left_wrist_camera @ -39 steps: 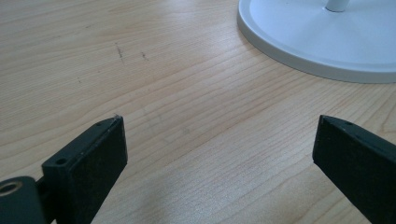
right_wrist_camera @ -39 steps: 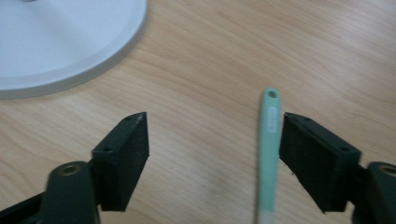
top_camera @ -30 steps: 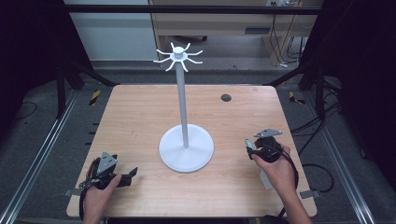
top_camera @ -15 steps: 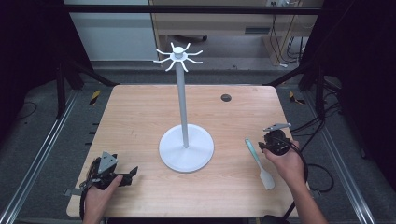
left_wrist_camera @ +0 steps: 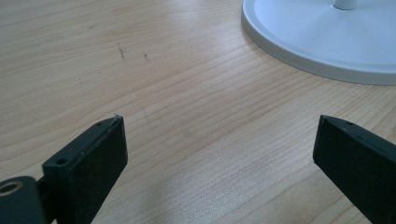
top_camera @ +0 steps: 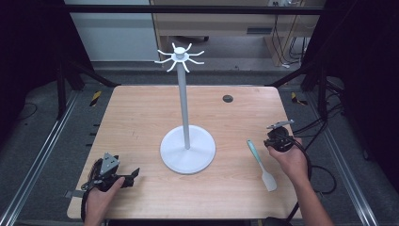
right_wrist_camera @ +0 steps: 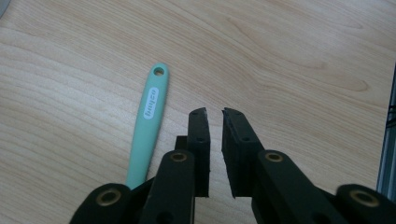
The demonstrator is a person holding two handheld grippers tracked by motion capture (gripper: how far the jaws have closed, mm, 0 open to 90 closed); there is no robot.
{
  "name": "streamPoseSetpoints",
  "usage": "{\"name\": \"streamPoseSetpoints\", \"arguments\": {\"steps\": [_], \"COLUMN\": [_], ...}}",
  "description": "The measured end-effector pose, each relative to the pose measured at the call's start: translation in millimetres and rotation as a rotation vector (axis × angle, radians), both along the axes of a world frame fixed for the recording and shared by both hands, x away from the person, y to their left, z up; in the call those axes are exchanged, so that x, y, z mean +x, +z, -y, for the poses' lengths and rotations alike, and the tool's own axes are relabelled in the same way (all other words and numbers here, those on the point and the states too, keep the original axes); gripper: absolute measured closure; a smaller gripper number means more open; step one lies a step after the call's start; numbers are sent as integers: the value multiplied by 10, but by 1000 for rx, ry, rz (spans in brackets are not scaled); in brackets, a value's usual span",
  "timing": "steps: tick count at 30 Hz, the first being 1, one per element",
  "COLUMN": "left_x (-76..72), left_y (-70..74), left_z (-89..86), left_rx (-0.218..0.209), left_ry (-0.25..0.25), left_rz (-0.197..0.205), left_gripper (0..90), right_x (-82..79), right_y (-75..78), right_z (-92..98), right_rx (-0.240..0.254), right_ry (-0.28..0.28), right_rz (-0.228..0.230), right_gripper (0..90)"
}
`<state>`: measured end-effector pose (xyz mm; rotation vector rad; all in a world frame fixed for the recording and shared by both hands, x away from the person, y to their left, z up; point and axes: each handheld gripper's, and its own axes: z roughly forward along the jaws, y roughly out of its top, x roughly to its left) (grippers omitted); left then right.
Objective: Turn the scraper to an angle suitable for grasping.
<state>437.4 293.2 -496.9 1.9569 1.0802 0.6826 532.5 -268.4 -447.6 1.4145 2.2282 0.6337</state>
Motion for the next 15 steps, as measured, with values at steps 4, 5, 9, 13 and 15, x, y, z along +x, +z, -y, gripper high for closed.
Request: {"name": "streamPoseSetpoints", "arguments": {"steps": [4, 5, 9, 13, 15], "left_x": [2, 3, 4, 5, 6], "left_y": [-1, -1, 0, 0, 1], "left_z": [4, 5, 9, 9, 10], "left_rx": [0, 1, 2, 1, 2], "left_ry": [-3, -4, -5, -4, -4], "left_rz": [0, -1, -1, -2, -1], "left_gripper": [25, 25, 25, 25, 25], "right_x": [33, 49, 73, 93, 98], "right_y": [3, -5, -27, -32, -35], "right_z": [-27, -47, -83, -98, -100], "right_rx": [-3, -7, -9, -4, -2], "right_ry": [6, 14, 21, 18, 17], "right_rz": [-11, -13, -27, -32, -31], "right_gripper": [879, 900, 900, 900, 900]}}
